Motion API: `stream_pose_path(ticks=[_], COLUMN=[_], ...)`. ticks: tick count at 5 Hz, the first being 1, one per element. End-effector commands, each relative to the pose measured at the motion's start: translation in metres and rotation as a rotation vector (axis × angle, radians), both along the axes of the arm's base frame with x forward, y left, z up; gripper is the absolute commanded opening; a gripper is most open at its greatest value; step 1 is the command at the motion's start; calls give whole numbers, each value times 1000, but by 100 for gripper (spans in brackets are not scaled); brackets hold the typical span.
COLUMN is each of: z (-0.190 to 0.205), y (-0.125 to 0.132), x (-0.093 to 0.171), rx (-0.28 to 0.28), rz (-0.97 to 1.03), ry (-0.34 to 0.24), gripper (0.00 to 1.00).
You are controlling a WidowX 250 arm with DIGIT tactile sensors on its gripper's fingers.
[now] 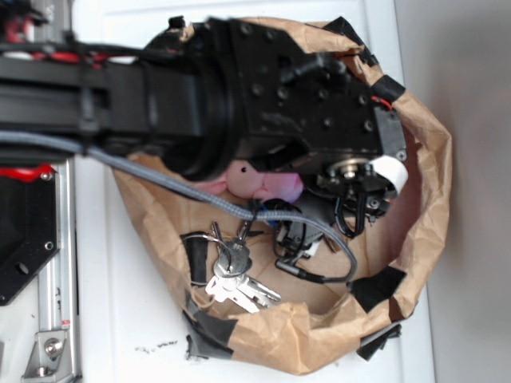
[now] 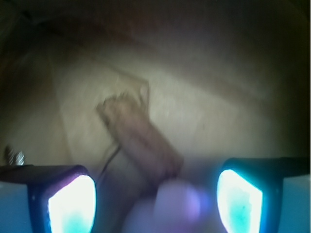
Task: Grab the wood chip.
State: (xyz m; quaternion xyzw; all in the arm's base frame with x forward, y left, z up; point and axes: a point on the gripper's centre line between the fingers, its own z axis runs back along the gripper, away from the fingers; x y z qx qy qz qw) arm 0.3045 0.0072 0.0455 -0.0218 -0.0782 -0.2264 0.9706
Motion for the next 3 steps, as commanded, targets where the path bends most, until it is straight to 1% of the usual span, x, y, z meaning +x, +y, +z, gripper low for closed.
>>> stream_pose_path(ticks=[1,2,3], z=[-25,-37,-41], y=[-53,-52,-43], x=[0,1,6], rx=[67,85,76], rz=[-159,-112,-83], ry=[-37,-26,-7], gripper=[100,0,0])
